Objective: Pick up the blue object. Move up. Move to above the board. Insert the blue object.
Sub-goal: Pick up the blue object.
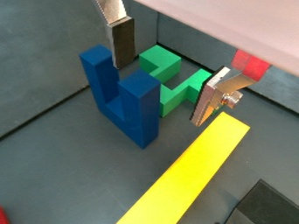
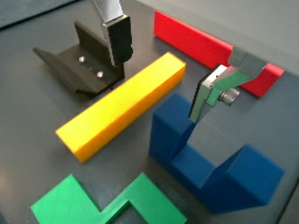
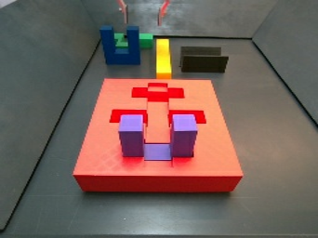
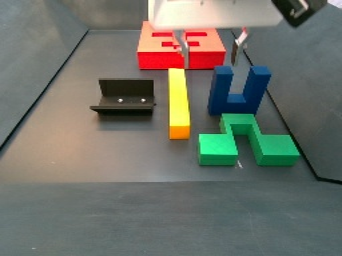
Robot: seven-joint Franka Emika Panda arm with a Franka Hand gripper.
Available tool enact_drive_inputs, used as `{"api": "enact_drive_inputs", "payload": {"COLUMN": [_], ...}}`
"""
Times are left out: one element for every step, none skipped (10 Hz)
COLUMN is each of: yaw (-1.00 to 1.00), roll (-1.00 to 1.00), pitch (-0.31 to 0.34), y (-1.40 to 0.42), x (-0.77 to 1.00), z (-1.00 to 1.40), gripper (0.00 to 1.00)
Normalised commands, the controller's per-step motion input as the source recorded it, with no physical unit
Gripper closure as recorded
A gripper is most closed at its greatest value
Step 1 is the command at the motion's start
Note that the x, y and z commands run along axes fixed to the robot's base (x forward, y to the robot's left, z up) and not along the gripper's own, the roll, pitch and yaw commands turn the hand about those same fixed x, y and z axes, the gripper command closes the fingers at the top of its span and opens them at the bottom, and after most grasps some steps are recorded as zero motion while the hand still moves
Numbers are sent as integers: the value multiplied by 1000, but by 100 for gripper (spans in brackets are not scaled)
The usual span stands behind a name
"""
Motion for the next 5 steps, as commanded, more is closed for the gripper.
{"api": "enact_drive_inputs", "payload": {"yaw": [-54,-134,-149,-74,-49], "roll": [61,44,41,34,50], "pitch": [0,0,0,0,0], "y": [46,0,0,-6,0], "x": [-151,-366,-403,-186,-100], "z": [-297,-229,-143,-191,-269], "gripper": [0,0,0,0,0]}}
